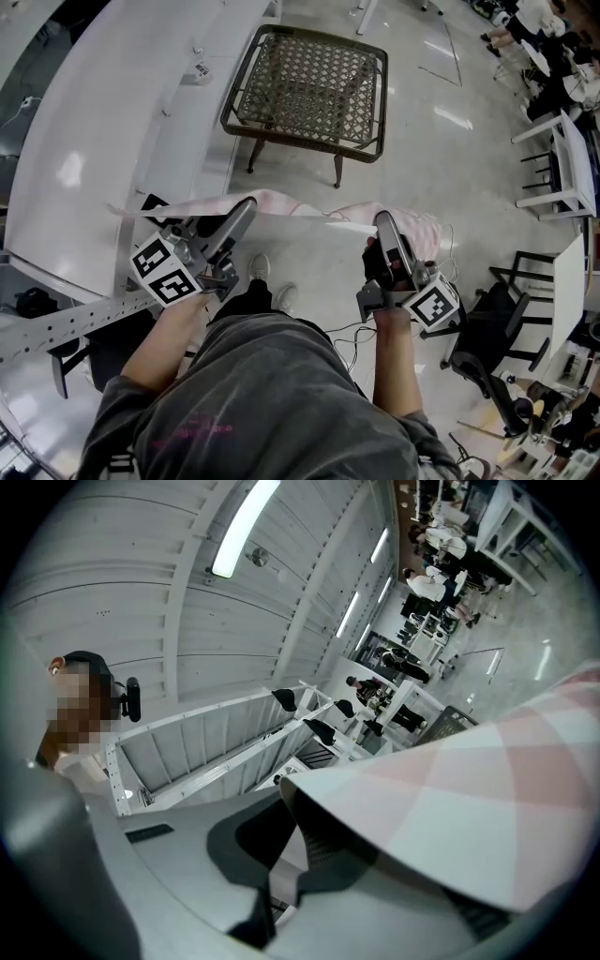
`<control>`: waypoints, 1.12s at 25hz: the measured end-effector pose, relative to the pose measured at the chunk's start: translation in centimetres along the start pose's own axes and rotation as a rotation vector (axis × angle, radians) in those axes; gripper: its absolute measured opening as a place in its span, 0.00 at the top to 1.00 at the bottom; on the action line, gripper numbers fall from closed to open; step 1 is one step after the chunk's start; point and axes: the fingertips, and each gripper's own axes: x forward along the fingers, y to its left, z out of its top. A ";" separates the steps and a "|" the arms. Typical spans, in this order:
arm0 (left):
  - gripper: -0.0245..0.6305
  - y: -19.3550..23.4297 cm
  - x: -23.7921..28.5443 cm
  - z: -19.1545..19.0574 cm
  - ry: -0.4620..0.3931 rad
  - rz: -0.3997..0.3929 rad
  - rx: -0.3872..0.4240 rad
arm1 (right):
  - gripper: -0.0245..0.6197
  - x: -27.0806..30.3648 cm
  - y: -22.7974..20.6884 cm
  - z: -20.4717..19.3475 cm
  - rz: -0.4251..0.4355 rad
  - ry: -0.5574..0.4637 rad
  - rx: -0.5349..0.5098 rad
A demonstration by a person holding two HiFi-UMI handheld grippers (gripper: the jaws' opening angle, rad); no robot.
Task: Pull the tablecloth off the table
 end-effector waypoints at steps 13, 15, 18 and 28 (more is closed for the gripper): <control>0.96 -0.6 -0.9 -0.7 0.006 0.008 0.001 | 0.95 -0.8 0.3 -1.0 0.007 -0.001 0.004; 0.96 -0.6 -1.1 -0.8 0.006 0.012 0.003 | 0.95 -1.0 0.1 -1.1 -0.004 0.001 0.003; 0.96 -0.7 -1.2 -0.9 0.007 0.019 0.000 | 0.95 -1.3 0.0 -1.2 -0.011 0.004 0.004; 0.96 -0.9 -1.4 -1.4 0.008 0.032 -0.009 | 0.95 -1.3 0.3 -1.4 0.018 0.014 0.005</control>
